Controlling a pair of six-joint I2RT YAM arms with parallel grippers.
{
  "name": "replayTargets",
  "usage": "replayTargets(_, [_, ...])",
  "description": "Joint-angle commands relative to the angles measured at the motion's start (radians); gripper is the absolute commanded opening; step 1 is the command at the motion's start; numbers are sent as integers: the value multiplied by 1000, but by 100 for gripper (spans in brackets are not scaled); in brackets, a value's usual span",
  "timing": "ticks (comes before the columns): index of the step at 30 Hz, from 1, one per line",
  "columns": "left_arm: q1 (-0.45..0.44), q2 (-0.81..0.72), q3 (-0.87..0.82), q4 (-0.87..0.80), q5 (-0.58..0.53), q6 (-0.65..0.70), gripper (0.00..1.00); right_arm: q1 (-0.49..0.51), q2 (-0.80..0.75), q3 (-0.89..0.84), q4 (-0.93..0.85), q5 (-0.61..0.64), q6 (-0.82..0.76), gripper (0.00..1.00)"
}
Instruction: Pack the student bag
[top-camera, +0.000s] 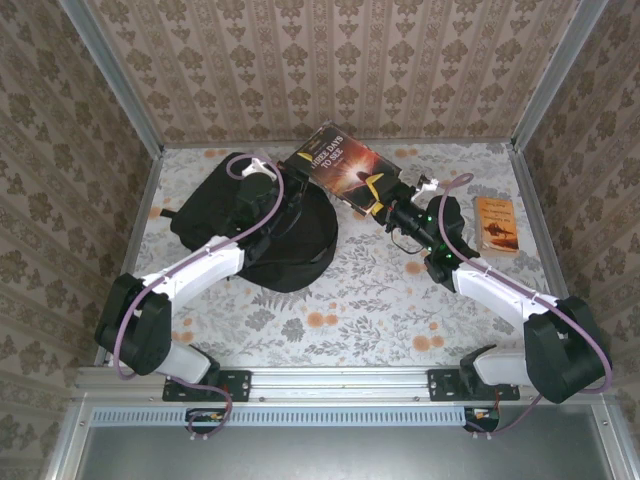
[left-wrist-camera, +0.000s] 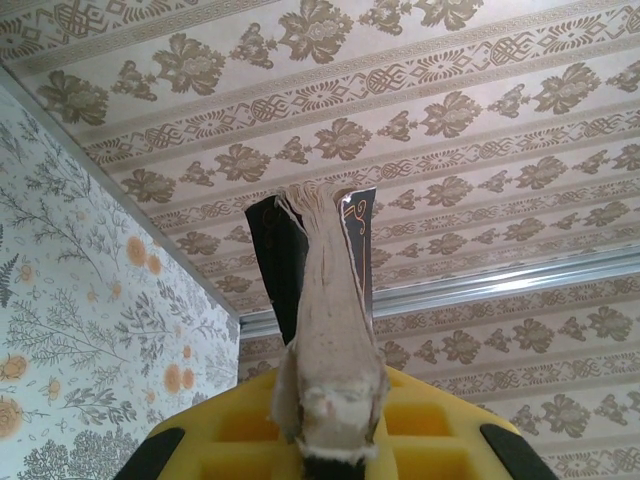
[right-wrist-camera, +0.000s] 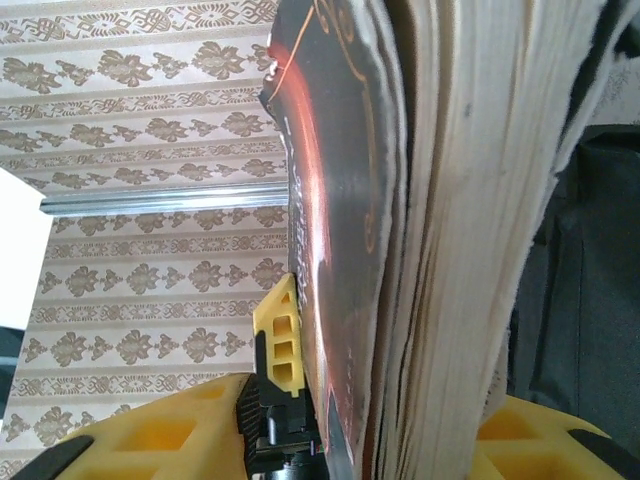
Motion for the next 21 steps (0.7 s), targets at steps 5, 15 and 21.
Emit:
replayTargets(5, [-12,-45,-17,-17,46,38,0,-10,23,50,72,34,-52,37])
replayTargets(15, [-15,-45,-15,-49,59,80,0,-36,45,40,93,11,-76,6])
replayTargets(21, [1,-89,13,-218,81,208,45,-56,-21,13,-39,12,-180,0])
